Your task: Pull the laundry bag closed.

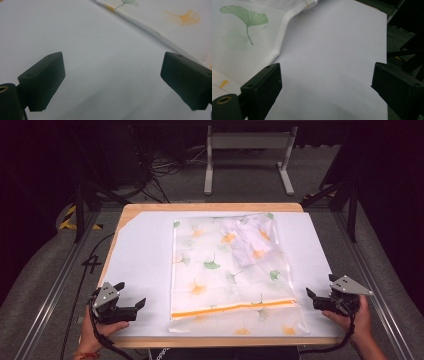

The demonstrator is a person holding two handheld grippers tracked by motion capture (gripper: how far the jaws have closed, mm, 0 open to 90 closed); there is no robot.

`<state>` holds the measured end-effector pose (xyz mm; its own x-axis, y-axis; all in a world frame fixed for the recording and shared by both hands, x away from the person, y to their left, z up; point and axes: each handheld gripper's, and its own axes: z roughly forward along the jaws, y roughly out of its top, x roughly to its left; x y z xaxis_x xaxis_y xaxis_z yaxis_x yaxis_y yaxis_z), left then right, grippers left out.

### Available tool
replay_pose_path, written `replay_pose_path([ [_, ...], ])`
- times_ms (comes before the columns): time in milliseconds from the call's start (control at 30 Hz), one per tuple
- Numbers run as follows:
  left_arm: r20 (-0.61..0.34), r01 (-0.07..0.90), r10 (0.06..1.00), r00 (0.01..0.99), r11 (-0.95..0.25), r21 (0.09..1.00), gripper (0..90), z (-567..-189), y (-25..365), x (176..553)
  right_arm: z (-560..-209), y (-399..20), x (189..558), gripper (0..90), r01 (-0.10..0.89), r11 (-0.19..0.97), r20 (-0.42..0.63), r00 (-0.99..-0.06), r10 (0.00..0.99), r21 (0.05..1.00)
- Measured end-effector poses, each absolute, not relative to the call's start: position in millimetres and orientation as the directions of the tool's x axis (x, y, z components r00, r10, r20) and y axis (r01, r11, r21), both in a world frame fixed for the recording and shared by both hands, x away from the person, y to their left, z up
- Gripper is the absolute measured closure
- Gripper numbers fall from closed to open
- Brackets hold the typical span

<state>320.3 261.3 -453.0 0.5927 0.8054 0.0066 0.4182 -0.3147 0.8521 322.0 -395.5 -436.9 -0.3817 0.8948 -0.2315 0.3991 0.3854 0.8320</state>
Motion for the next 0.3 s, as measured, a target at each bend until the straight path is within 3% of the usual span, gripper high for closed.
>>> replay_pose_path([
  [300,0.010,0.415,0.804,0.594,-0.318,0.852,6.6,-452.3,258.3,324.1,-437.0,-396.7,319.7,9.7,0.404,0.382,-0.234,-0.370,0.899,0.831],
])
